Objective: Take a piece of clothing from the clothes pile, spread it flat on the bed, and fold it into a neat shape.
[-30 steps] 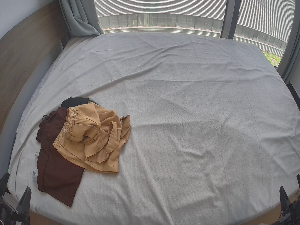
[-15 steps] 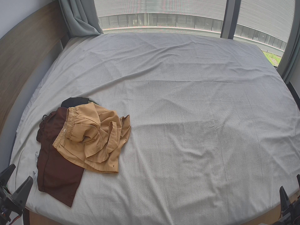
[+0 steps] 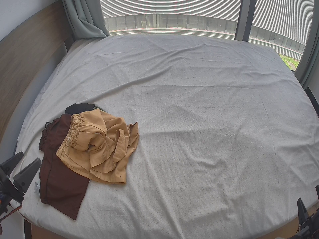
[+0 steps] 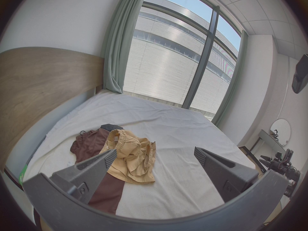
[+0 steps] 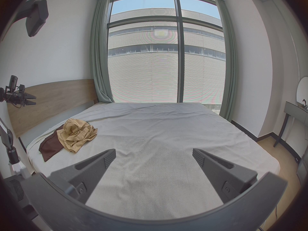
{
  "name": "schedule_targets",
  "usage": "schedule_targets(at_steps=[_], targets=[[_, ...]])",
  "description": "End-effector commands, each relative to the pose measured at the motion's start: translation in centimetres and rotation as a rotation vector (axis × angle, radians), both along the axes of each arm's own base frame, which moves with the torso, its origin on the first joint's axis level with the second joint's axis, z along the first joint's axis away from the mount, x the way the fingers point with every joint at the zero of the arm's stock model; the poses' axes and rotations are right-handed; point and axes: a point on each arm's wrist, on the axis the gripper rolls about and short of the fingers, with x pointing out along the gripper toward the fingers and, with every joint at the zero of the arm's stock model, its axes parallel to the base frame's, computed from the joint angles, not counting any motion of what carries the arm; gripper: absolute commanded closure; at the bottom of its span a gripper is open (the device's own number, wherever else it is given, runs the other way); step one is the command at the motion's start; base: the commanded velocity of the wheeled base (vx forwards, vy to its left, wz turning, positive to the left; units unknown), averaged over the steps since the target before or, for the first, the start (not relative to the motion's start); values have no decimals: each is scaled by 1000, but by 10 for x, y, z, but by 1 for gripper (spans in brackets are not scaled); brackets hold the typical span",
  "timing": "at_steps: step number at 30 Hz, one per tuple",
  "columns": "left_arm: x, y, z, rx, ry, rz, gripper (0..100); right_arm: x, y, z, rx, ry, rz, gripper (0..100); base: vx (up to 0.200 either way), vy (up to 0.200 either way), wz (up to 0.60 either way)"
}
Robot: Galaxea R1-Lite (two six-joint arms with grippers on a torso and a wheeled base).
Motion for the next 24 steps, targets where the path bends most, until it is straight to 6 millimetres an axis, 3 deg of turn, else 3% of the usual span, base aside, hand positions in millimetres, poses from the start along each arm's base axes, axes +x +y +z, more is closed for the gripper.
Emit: schedule_targets(at_steps=[1,24], targets=[[20,-1,-4,2,80,-18,0,1,0,-5,-1,7,1,0,0,0,0],[91,29,-13,-53,112,-105,0,1,0,-5,-3,7,0,0,0,0,0]])
